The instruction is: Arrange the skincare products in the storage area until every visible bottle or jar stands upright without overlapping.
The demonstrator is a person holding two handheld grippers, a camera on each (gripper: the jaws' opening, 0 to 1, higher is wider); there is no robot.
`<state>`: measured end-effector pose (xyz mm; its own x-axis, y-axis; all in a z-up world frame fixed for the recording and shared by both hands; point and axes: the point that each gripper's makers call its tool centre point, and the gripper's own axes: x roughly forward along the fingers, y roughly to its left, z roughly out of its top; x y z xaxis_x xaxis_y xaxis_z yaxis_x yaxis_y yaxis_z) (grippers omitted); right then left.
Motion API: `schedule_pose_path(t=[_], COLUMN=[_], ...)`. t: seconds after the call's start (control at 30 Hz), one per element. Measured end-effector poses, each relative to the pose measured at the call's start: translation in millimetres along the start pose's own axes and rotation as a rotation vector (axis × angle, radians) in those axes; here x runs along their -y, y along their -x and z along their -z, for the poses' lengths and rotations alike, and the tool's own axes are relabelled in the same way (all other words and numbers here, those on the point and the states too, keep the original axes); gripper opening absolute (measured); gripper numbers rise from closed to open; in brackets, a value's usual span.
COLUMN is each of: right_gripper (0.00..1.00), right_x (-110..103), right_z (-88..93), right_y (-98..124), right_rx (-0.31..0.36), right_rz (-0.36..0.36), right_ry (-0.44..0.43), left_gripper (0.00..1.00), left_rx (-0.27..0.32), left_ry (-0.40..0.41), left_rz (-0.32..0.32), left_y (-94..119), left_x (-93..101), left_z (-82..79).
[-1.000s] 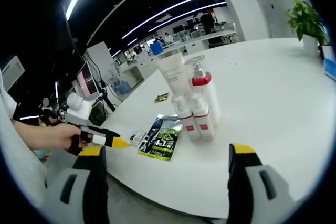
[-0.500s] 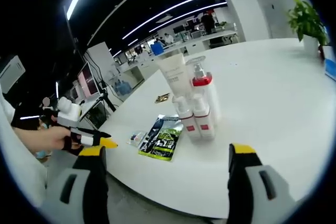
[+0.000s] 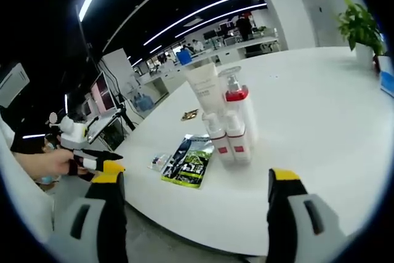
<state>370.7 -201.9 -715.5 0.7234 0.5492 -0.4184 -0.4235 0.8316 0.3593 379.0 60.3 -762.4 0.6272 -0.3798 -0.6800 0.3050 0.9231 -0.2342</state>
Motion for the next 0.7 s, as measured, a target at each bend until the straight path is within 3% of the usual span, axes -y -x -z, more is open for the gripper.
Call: schedule_pose_path(t=[0.3, 0.7], right_gripper=[0.97, 0.97], right_x=[0.0, 1.8], right_z=[1.7, 2.3], right_y=[0.7, 1.3], right_rx=[0.001, 0.002], right_rz=[0.005, 0.019], right_ry=[0.007, 0.016], left_gripper=[0.87, 0.97], left_rx=[0.025, 0.118], left_ry=[-0.07, -0.096], left_rz=[0.064, 0.112], left_y=[10.7, 19.4], left_x=[6.8, 5.7], left_z=[-4.4, -19.4])
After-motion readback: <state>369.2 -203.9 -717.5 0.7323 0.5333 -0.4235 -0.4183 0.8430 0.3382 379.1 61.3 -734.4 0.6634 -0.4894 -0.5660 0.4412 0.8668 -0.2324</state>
